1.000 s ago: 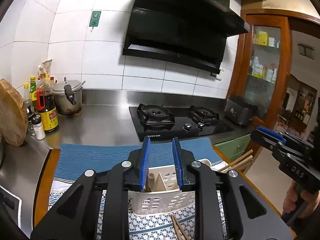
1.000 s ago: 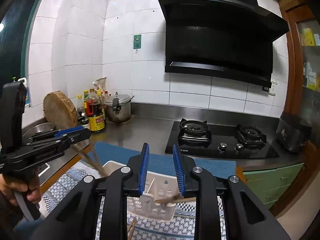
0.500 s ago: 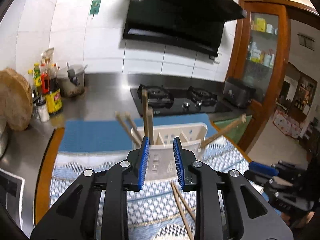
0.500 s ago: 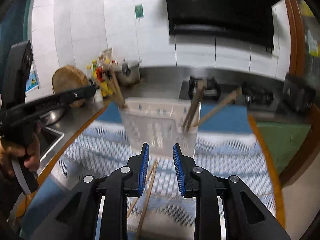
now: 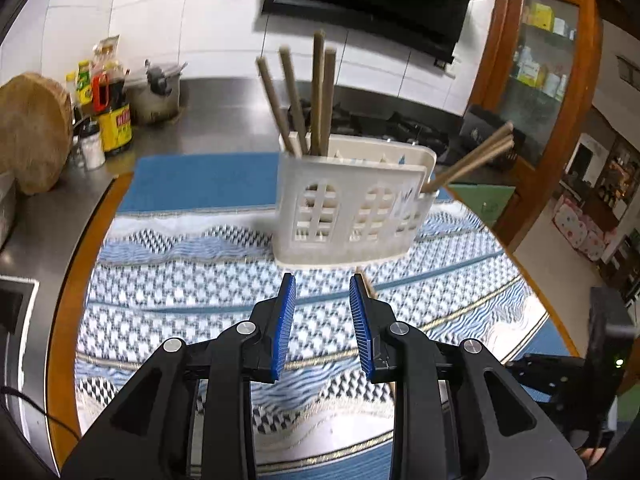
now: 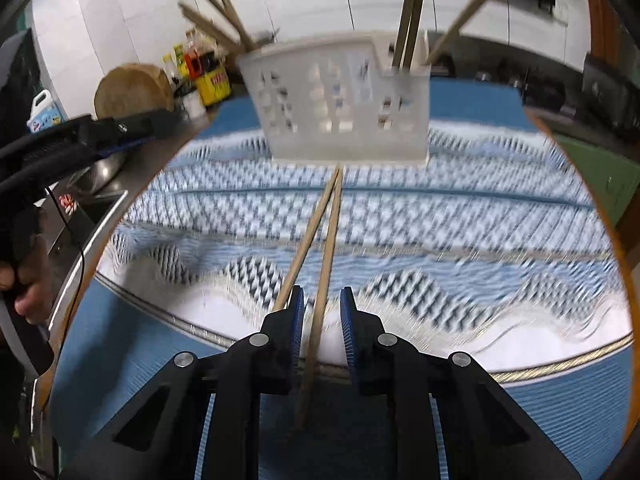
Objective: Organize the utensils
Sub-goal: 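Move both open tools back down to the remaining chopsticks, then close the right tool on a chopstick while the left tool grasps another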
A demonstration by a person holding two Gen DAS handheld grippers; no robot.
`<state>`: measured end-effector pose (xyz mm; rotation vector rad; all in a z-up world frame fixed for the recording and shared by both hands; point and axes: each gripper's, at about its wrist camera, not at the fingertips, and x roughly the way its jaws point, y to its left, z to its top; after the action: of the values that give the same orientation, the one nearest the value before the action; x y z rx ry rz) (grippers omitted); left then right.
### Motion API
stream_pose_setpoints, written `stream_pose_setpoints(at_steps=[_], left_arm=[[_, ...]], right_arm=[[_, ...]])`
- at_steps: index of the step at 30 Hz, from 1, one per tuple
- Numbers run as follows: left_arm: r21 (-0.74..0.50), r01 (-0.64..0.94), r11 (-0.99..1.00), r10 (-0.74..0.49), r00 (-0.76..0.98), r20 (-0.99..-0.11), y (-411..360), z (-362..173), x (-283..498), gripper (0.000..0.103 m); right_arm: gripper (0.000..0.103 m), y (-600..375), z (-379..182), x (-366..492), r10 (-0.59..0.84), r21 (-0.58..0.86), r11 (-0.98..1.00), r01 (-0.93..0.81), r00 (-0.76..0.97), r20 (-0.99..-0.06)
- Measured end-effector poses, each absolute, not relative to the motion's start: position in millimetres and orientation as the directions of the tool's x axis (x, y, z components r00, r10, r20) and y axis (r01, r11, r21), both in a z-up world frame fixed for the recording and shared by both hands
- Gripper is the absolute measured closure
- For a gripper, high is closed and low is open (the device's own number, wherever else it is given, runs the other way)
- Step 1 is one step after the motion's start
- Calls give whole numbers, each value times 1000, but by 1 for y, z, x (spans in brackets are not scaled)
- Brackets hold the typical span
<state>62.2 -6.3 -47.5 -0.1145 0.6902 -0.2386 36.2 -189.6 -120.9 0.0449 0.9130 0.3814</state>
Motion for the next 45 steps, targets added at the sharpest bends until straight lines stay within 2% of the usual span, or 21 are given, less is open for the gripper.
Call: stream_pose_setpoints(at_steps=[9,12,16,23,38,43,45], left_arm=[[-203,171,964,-264,705,-658,-8,-75,54,75],[-206,179,962,-272,691,-670,-13,-81,51,75],[-217,191,957,-289,671,-683,-20,-89,49,75],[-230,236,944,-329,621,-711,-37,-104,44,75],[-300,304,904,-418,484,-769,-76,-144,37,75],[-303,289,908,-411,476,-778,-85,-152,40,78],[-287,288,914,-397,475,-786,-91,-154,40,84]], right_arm=[[86,-177,-153,38,339,214,930,-298,476,-811],[87,-174,-153,37,327,197,933,-302,481,-814],[95,-173,-152,35,301,167,940,-297,494,-815],[95,-178,-151,33,295,163,943,-289,504,-811],[96,-199,-100,11,269,102,952,-289,627,-731],[96,-204,-84,8,272,103,953,-285,660,-700],[96,-204,-81,7,270,100,954,-283,668,-694]])
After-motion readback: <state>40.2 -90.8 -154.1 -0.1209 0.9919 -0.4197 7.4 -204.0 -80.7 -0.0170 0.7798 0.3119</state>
